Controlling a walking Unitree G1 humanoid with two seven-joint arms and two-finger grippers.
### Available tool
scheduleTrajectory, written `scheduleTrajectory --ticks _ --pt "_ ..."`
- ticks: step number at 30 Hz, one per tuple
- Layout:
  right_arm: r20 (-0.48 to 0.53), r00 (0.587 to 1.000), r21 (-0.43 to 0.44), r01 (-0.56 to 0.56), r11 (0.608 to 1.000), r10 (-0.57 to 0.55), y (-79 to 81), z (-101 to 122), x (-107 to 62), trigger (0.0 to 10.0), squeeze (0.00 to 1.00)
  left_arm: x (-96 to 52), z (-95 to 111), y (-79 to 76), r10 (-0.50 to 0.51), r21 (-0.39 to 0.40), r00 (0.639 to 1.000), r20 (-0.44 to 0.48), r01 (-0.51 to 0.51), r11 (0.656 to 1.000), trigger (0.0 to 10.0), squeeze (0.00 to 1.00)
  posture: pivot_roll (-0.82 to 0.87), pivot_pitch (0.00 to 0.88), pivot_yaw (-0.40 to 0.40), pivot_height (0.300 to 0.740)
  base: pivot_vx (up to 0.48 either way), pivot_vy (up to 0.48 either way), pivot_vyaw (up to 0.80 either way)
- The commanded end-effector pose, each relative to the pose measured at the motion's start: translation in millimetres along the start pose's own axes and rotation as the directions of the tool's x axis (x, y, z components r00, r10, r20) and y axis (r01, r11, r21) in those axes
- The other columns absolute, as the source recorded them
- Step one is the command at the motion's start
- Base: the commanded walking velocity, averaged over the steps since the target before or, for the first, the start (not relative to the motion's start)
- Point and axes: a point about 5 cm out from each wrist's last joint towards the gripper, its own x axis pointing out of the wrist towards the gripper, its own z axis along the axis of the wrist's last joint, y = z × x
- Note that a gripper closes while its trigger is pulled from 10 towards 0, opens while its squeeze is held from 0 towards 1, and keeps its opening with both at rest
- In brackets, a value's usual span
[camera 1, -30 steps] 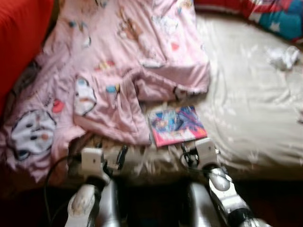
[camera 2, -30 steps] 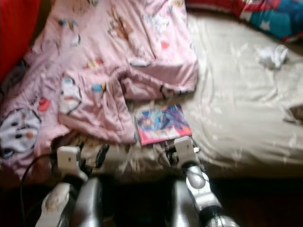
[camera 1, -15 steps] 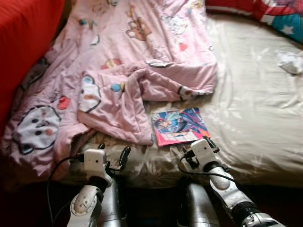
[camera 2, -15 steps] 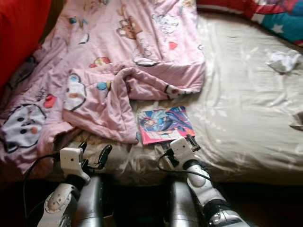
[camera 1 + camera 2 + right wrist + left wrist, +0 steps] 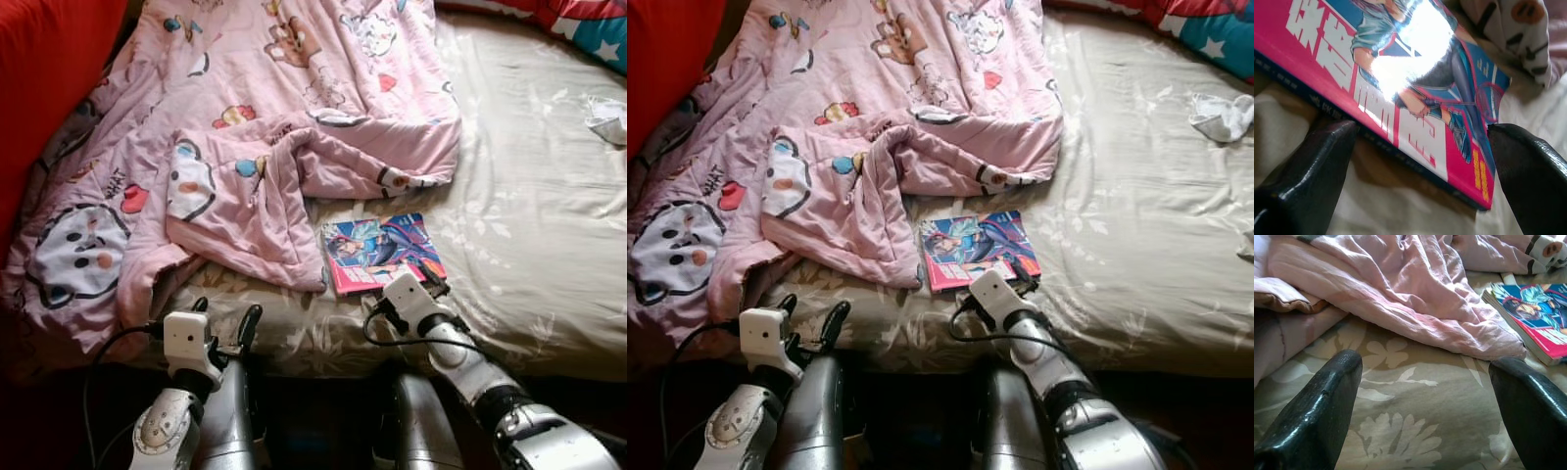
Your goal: Clean up the room
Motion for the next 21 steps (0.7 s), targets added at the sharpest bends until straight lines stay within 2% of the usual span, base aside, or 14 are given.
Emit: scheduleTrajectory --ticks 1,6,13,21 --pt "-0.032 0.999 -0.032 -0.014 0.999 0.013 2.6 -6.6 -1.8 10.0 0.0 -4.8 -2.2 -0.3 -0.004 -0.006 1.0 -0.023 0.003 1.0 10.0 0.0 0.13 0.352 -0.015 0.562 0.0 0.0 0.0" --pt "-0.029 1.0 -0.038 -0.006 0.999 0.005 -1.6 -3.8 0.2 10.0 0.0 -4.9 -0.3 1.2 -0.006 -0.002 1.0 -0.022 0.006 1.0 10.0 0.0 0.14 0.374 -0.013 0.562 0.0 0.0 0.0" --pt "-0.069 0.998 -0.052 0.003 0.999 -0.006 -5.8 -12.4 -1.7 10.0 0.0 -10.9 1.4 5.7 0.004 0.007 0.999 -0.032 -0.004 1.0 10.0 0.0 0.14 0.401 -0.017 0.562 0.0 0.0 0.0" --pt "-0.091 0.996 -0.054 0.001 0.999 -0.006 -4.9 -21.1 -5.5 10.0 0.0 -16.4 1.5 1.6 0.01 0.001 0.999 -0.039 -0.01 1.0 10.0 0.0 0.14 0.421 -0.023 0.562 0.0 0.0 0.0"
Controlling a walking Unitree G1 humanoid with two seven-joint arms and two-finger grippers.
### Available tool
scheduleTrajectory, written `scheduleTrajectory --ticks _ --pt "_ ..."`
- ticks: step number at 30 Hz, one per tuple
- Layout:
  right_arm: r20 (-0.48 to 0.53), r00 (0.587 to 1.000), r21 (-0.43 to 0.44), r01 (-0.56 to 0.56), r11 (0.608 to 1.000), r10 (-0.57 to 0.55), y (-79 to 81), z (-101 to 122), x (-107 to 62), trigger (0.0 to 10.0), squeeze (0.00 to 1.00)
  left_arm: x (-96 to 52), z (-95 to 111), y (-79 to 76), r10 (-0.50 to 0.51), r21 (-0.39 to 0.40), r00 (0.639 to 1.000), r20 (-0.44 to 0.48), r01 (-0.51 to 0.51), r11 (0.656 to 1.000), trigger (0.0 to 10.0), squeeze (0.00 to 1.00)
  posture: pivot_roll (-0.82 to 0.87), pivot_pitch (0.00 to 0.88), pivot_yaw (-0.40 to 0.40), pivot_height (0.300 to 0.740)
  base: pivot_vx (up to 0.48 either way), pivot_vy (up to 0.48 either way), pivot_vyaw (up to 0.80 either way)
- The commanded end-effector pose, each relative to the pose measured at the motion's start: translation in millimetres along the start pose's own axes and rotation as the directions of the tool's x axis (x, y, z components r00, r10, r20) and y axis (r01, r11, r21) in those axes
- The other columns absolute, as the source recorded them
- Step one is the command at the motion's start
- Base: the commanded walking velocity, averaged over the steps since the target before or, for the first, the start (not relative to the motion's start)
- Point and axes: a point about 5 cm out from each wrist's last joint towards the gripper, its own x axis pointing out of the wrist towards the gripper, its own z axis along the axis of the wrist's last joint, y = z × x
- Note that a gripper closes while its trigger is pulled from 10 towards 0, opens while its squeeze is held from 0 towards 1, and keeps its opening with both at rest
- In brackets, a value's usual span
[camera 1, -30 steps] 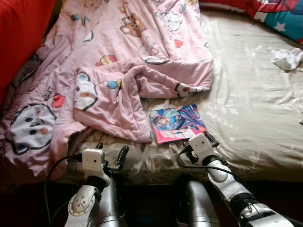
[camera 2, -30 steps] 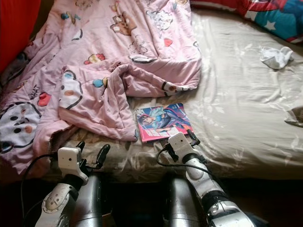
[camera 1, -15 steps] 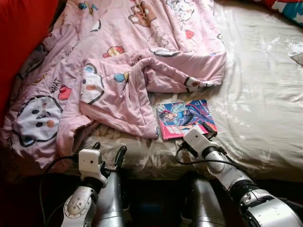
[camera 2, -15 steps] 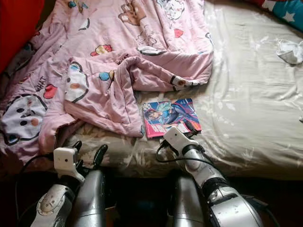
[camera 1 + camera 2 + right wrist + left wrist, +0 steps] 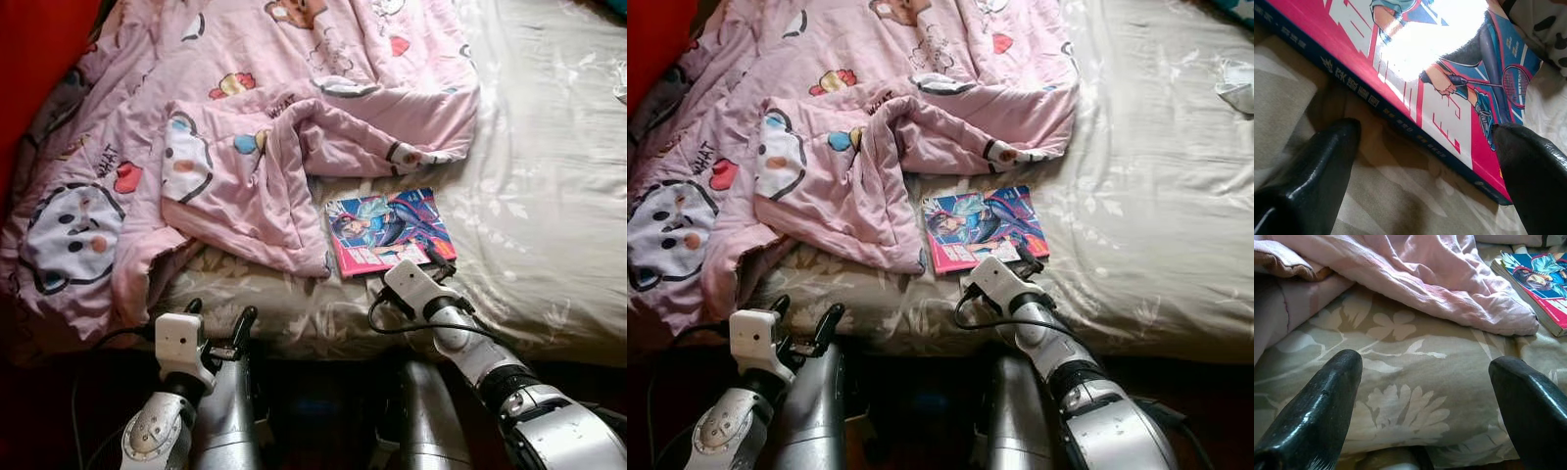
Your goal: Clean up the room
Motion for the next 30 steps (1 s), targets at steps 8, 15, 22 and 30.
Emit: scheduleTrajectory --ticks 8,15,22,30 --pt "-0.073 0.997 -0.02 -0.01 1.0 0.009 1.2 -18.5 -5.7 10.0 0.0 -9.8 -5.9 -1.7 0.013 -0.012 0.999 -0.034 -0.014 1.0 10.0 0.0 0.14 0.434 -0.028 0.562 0.0 0.0 0.0" --pt "-0.021 1.0 -0.072 0.016 0.997 -0.017 -7.8 -4.4 0.6 10.0 0.0 -14.4 -5.1 -3.2 0.022 -0.015 0.999 -0.043 -0.023 1.0 10.0 0.0 0.15 0.449 -0.031 0.562 0.0 0.0 0.0" --pt "0.023 0.999 -0.093 0.04 0.995 -0.038 -12.7 4.2 3.4 10.0 0.0 -19.4 -6.5 -5.0 0.029 -0.019 0.998 -0.049 -0.03 0.999 10.0 0.0 0.15 0.465 -0.035 0.562 0.0 0.0 0.0" --pt "0.075 0.996 -0.133 0.048 0.99 -0.039 -13.4 14.5 5.9 10.0 0.0 -22.7 -8.7 -6.0 0.035 -0.021 0.998 -0.059 -0.036 0.999 10.0 0.0 0.16 0.481 -0.04 0.562 0.0 0.0 0.0"
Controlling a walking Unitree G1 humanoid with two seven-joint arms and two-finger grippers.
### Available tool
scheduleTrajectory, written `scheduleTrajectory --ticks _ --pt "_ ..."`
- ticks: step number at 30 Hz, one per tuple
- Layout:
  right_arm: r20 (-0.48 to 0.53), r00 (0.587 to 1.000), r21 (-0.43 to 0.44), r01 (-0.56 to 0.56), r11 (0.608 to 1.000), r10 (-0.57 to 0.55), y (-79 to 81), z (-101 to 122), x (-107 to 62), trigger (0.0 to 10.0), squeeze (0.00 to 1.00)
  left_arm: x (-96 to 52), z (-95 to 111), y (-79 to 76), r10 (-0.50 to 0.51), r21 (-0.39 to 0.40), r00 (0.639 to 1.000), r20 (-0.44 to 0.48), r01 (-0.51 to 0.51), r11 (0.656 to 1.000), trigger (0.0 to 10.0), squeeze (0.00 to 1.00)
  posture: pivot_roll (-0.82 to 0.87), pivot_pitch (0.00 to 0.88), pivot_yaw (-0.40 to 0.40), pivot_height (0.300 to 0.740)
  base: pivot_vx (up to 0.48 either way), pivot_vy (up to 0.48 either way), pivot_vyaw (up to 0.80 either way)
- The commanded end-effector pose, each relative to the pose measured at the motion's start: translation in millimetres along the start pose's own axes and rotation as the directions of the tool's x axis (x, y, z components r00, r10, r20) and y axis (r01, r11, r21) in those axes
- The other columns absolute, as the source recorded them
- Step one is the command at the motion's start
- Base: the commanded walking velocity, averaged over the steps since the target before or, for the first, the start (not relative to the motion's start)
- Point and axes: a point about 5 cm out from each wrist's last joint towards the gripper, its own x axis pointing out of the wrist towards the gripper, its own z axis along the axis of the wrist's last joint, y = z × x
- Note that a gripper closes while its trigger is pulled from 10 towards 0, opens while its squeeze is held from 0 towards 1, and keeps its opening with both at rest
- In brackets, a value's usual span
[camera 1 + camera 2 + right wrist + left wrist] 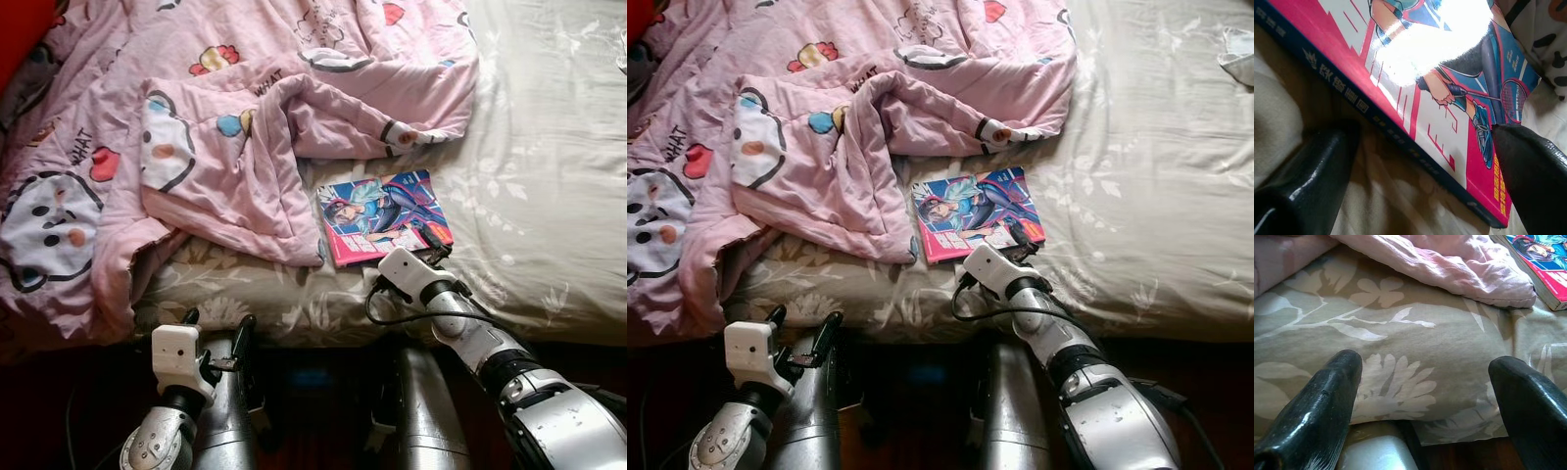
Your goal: Clean up the room
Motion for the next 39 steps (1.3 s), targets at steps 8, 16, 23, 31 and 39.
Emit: scheduleTrajectory --ticks 8,16,23,31,39 --pt "0.126 0.992 -0.077 0.034 0.996 -0.025 -2.9 23.3 6.0 10.0 0.0 -10.4 -5.9 -0.4 0.02 -0.001 0.999 -0.045 -0.02 1.0 10.0 0.0 0.16 0.499 -0.049 0.562 0.0 0.0 0.0" --pt "0.137 0.991 -0.077 0.015 0.997 -0.005 0.1 29.1 7.5 10.0 0.0 -11.1 -6.0 0.6 0.029 0.0 0.999 -0.046 -0.029 1.0 10.0 0.0 0.17 0.506 -0.052 0.562 0.0 0.0 0.0" --pt "0.138 0.989 -0.087 -0.044 0.995 0.056 11.2 28.3 5.0 0.0 0.0 -11.9 -6.3 0.2 0.031 -0.001 0.998 -0.051 -0.031 1.0 10.0 0.0 0.17 0.514 -0.052 0.562 0.0 0.0 0.0" --pt "0.141 0.987 -0.085 -0.06 0.995 0.072 15.6 27.8 3.6 0.0 0.0 -10.2 -7.3 -0.9 0.028 -0.002 0.998 -0.055 -0.028 1.0 10.0 0.0 0.17 0.51 -0.048 0.562 0.0 0.0 0.0" --pt "0.138 0.988 -0.078 -0.065 0.995 0.076 16.5 27.5 3.3 0.0 0.0 -9.5 -7.5 -0.9 0.028 -0.002 0.998 -0.055 -0.028 1.0 10.0 0.0 0.17 0.499 -0.048 0.562 0.0 0.0 0.0"
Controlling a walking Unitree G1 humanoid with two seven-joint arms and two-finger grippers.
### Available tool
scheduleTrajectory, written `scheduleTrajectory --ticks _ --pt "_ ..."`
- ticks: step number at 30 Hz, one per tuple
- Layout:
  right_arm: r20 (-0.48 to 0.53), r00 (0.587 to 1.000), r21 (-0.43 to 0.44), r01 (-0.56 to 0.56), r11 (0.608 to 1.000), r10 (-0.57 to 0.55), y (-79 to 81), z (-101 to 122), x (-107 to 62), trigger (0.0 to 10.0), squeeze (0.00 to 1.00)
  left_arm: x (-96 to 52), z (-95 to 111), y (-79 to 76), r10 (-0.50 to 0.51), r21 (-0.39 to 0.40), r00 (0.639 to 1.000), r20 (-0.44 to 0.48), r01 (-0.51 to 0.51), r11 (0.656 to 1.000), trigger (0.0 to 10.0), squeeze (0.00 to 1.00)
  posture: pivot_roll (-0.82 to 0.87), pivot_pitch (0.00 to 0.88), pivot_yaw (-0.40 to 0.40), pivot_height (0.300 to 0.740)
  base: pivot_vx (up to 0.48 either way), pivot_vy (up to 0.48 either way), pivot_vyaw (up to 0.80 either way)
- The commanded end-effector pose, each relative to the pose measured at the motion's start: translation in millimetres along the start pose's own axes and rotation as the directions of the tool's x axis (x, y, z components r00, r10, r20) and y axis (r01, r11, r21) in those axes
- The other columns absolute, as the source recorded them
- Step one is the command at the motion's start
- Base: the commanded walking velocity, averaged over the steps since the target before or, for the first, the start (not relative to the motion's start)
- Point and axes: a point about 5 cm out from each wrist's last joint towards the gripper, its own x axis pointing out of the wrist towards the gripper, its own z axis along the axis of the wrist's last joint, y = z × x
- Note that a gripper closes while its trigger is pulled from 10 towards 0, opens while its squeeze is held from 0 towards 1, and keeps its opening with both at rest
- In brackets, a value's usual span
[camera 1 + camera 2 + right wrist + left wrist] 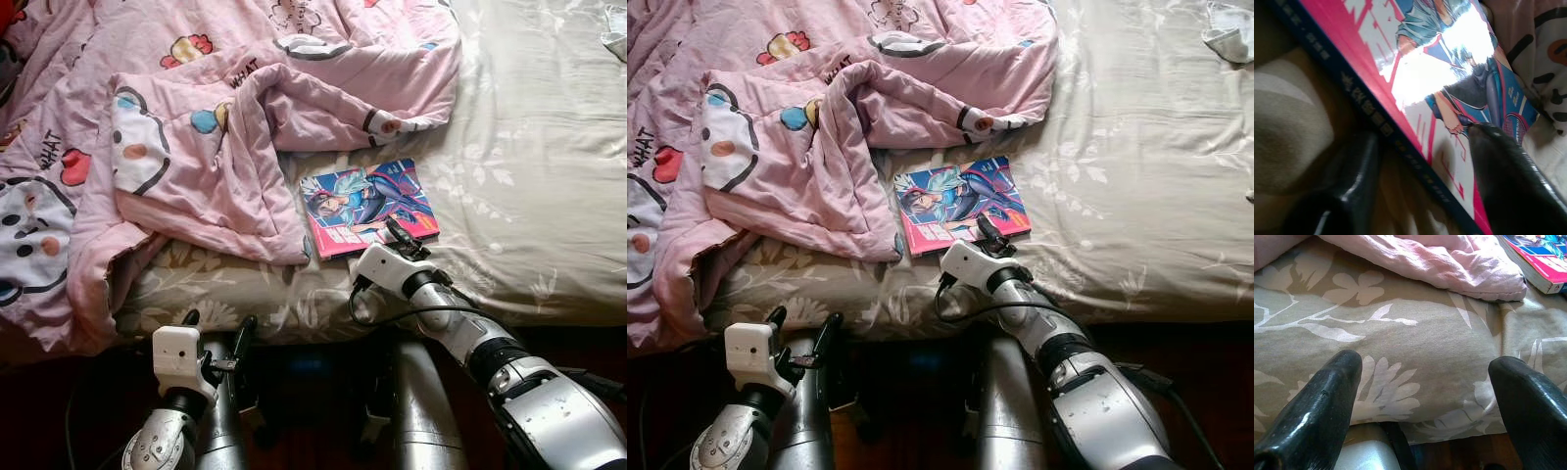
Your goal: Clean up the room
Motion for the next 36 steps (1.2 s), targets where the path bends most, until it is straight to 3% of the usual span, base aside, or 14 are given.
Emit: scheduleTrajectory --ticks 1,19,27,30,31,32,33,35,36 --pt "0.008 0.999 0.007 -0.038 0.999 0.037 11.4 0.2 -3.1 0.0 0.0 -7.1 -10.0 0.8 0.011 0.0 0.999 -0.053 -0.011 1.0 10.0 0.0 0.17 0.496 -0.048 0.562 0.0 0.0 0.0" --pt "0.033 0.999 0.04 -0.016 0.999 0.015 5.8 7.6 0.9 0.0 0.0 0.6 -9.7 1.7 0.007 0.003 0.999 -0.042 -0.007 1.0 10.0 0.0 0.17 0.465 -0.046 0.562 0.0 0.0 0.0" --pt "0.083 0.993 0.135 0.069 0.988 -0.081 -14.9 20.7 8.2 0.0 0.0 5.9 -9.3 4.3 0.006 0.009 0.999 -0.035 -0.006 1.0 10.0 0.0 0.17 0.441 -0.044 0.562 0.0 0.0 0.0" --pt "0.083 0.988 0.227 0.109 0.968 -0.131 -22.3 21.3 8.4 0.0 0.0 10.2 -9.2 4.9 0.005 0.011 1.0 -0.029 -0.005 1.0 10.0 0.0 0.16 0.43 -0.045 0.562 0.0 0.0 0.0" --pt "0.054 0.986 0.323 0.134 0.937 -0.159 -23.4 16.7 6.3 0.0 0.0 12.9 -9.9 4.9 0.005 0.011 1.0 -0.027 -0.004 1.0 10.0 0.0 0.16 0.411 -0.049 0.562 0.0 0.0 0.0" --pt "0.043 0.985 0.354 0.141 0.925 -0.166 -23.3 14.9 5.5 0.0 0.0 14.3 -10.4 5.0 0.004 0.011 1.0 -0.027 -0.004 1.0 10.0 0.0 0.16 0.408 -0.049 0.562 0.0 0.0 0.0" --pt "0.006 0.981 0.46 0.17 0.871 -0.194 -22.4 7.9 1.4 0.0 0.0 16.2 -10.8 5.1 0.005 0.011 1.0 -0.024 -0.004 1.0 10.0 0.0 0.15 0.398 -0.05 0.562 0.0 0.0 0.0" --pt "-0.026 0.975 0.521 0.203 0.829 -0.222 -22.2 0.8 -2.8 0.0 0.0 18.3 -11.4 5.5 0.006 0.011 1.0 -0.023 -0.006 1.0 10.0 0.0 0.15 0.389 -0.051 0.562 0.0 0.0 0.0" --pt "-0.054 0.966 0.575 0.238 0.783 -0.254 -22.5 -6.1 -7.7 0.0 0.0 20.6 -12.1 6.2 0.007 0.011 1.0 -0.022 -0.007 1.0 10.0 0.0 0.14 0.376 -0.052 0.562 0.0 0.0 0.0"
